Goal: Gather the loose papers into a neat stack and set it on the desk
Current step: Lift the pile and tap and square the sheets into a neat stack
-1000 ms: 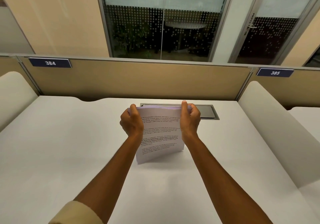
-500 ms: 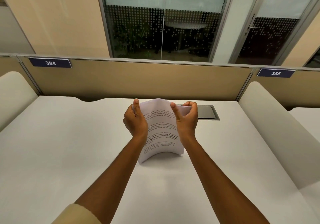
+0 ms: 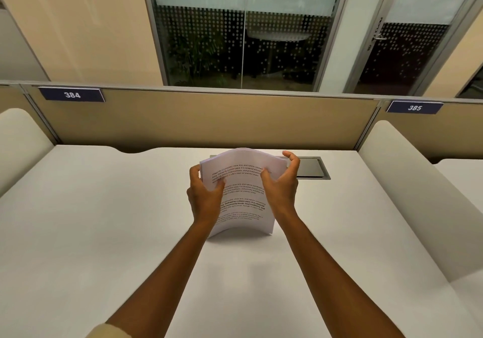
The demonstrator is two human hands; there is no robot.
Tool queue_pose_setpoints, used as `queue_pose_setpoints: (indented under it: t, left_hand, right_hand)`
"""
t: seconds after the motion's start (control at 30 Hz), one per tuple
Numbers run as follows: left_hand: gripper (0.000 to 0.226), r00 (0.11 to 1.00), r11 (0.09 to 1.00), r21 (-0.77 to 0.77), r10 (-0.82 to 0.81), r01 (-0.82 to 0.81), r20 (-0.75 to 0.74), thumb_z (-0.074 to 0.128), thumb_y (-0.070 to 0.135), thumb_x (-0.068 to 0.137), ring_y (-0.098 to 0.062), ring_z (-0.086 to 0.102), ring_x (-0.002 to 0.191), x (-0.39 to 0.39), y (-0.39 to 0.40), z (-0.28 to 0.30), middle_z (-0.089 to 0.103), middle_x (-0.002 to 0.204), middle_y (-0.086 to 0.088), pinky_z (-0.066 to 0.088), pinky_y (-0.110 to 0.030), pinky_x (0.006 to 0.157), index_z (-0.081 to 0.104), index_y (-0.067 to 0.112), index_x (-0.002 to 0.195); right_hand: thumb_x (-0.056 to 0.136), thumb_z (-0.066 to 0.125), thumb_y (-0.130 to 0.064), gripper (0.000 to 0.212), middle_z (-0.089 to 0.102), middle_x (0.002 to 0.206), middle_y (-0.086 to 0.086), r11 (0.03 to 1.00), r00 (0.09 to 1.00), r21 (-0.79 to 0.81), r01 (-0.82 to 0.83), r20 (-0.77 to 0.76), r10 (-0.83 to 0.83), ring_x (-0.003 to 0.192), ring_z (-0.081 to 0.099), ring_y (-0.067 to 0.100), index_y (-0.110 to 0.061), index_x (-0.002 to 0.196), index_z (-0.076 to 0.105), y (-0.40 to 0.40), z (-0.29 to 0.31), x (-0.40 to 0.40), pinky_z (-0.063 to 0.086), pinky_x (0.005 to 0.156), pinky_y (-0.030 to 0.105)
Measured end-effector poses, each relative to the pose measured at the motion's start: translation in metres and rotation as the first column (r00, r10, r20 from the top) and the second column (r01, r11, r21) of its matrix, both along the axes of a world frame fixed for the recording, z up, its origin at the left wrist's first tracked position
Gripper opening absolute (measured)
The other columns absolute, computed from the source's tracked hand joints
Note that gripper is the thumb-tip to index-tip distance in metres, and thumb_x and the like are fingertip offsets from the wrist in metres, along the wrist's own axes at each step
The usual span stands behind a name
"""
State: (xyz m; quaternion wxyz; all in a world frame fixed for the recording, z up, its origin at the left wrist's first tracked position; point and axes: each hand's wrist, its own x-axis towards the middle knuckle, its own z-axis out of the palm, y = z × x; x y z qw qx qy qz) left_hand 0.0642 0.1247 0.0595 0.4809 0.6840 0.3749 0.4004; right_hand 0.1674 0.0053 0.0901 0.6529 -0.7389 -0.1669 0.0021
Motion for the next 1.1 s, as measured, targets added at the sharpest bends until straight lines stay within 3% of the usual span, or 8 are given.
queue_pose_setpoints:
  t: [0.1,0.23,0.43,0.53,0.67,0.83,0.93,1.1]
  left_hand:
    - [0.046,0.997,0.993,-0.087,-0.075,0.074,-0.01,0.072,0.02,0.086,-0.016,0.064,0.085,-0.006,0.005,-0.018,0.063,0.109,-0.001,0.054,-0.02,0.061,0.048,0.02,0.126]
    - [0.035,0.984,0.964,-0.203,-0.178,0.173,-0.003,0.064,0.011,0.092,-0.028,0.065,0.099,-0.014,0.006,-0.041,0.065,0.112,-0.003,0.056,-0.023,0.066,0.057,0.014,0.126]
    - [0.025,0.986,0.967,-0.195,-0.162,0.164,0.029,0.062,0.012,0.094,-0.016,0.066,0.091,-0.016,0.003,-0.045,0.066,0.105,0.002,0.062,-0.04,0.078,0.057,0.024,0.115]
    - [0.037,0.986,0.96,-0.226,-0.153,0.165,0.071,0.073,0.026,0.086,-0.021,0.067,0.096,-0.018,0.003,-0.045,0.066,0.111,0.002,0.062,-0.038,0.077,0.056,0.024,0.119]
    - [0.054,0.979,0.953,-0.232,-0.177,0.197,0.101,0.076,0.045,0.073,-0.018,0.068,0.094,-0.02,0.002,-0.042,0.065,0.111,0.008,0.061,-0.029,0.07,0.051,0.031,0.12]
    - [0.036,0.967,0.931,-0.279,-0.195,0.235,0.164,0.065,0.052,0.08,-0.023,0.071,0.091,-0.015,0.0,-0.038,0.072,0.104,0.004,0.059,-0.023,0.06,0.062,0.034,0.111]
    - [0.043,0.971,0.93,-0.312,-0.139,0.195,0.193,0.056,0.059,0.082,-0.026,0.073,0.084,-0.013,0.0,-0.029,0.075,0.096,-0.003,0.059,-0.029,0.061,0.067,0.025,0.106]
    - [0.062,0.982,0.966,-0.253,-0.013,0.061,0.188,0.049,0.075,0.075,-0.021,0.066,0.066,-0.004,0.005,0.002,0.069,0.075,-0.006,0.052,-0.03,0.056,0.061,0.014,0.075]
  right_hand:
    - [0.086,0.068,-0.016,0.064,0.054,0.107,-0.002,0.996,0.996,-0.06,-0.072,-0.059,0.068,0.083,0.06,0.007,-0.032,0.132,0.027,-0.004,-0.014,0.005,0.052,0.053,0.011]
    - [0.087,0.069,-0.016,0.059,0.057,0.112,0.001,0.981,0.977,-0.132,-0.146,-0.173,0.122,0.088,0.063,0.015,-0.03,0.13,0.031,-0.008,-0.041,0.007,0.057,0.067,0.026]
    - [0.086,0.069,-0.016,0.046,0.056,0.099,-0.015,0.983,0.98,-0.118,-0.14,-0.156,0.121,0.085,0.06,0.005,-0.035,0.117,0.04,-0.011,-0.059,0.007,0.057,0.074,0.026]
    - [0.085,0.071,-0.014,0.05,0.056,0.102,-0.013,0.984,0.982,-0.105,-0.142,-0.142,0.127,0.088,0.059,0.003,-0.034,0.119,0.04,-0.012,-0.059,0.009,0.053,0.07,0.016]
    - [0.083,0.071,-0.014,0.051,0.057,0.113,-0.002,0.979,0.977,-0.116,-0.166,-0.154,0.148,0.094,0.062,0.016,-0.029,0.121,0.04,-0.016,-0.061,0.011,0.058,0.071,0.024]
    - [0.087,0.068,-0.015,0.048,0.059,0.118,0.003,0.978,0.97,-0.098,-0.182,-0.182,0.162,0.101,0.062,0.021,-0.026,0.127,0.045,-0.018,-0.061,0.01,0.057,0.073,0.027]
    - [0.081,0.065,-0.032,0.045,0.063,0.117,0.005,0.986,0.968,-0.045,-0.16,-0.202,0.148,0.097,0.064,0.02,-0.027,0.123,0.049,-0.019,-0.059,0.007,0.059,0.072,0.029]
    - [0.078,0.061,-0.053,0.052,0.068,0.108,0.005,0.992,0.98,0.066,-0.107,-0.161,0.117,0.095,0.068,0.024,-0.022,0.12,0.057,-0.016,-0.043,0.007,0.062,0.074,0.037]
